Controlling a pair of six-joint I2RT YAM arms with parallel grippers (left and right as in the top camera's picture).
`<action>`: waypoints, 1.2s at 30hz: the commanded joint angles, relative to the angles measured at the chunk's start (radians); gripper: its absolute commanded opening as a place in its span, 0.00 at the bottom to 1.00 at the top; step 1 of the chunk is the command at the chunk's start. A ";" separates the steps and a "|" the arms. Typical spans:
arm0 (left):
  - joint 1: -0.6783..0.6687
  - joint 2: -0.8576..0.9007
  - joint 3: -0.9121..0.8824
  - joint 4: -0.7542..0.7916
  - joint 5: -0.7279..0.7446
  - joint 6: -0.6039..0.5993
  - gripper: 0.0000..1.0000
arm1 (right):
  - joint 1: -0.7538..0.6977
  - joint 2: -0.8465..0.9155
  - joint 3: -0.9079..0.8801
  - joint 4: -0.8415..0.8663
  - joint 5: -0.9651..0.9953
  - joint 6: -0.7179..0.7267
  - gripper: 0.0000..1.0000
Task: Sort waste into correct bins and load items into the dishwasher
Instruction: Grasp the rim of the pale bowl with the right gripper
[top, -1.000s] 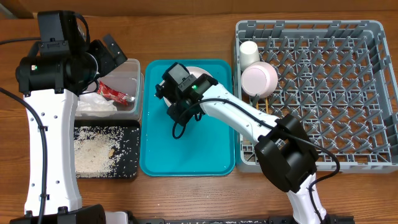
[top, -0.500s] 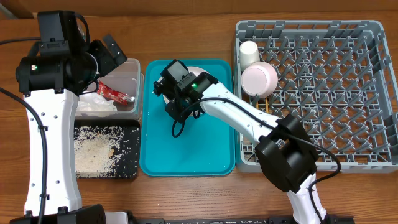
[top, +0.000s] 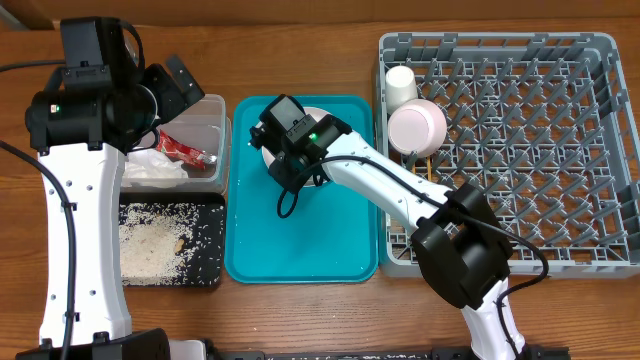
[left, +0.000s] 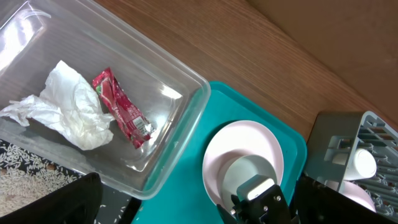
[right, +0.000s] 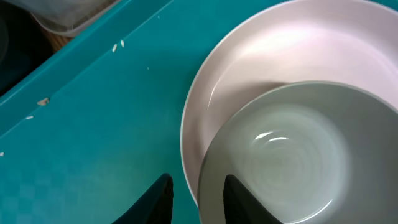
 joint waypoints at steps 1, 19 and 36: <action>0.002 -0.013 0.019 0.002 0.007 0.013 1.00 | -0.003 -0.001 0.000 -0.003 0.011 -0.003 0.29; 0.002 -0.013 0.019 0.002 0.007 0.013 1.00 | -0.012 -0.001 -0.063 0.013 0.071 -0.003 0.16; 0.002 -0.013 0.019 0.002 0.007 0.013 1.00 | -0.019 -0.062 0.055 -0.105 -0.104 0.011 0.04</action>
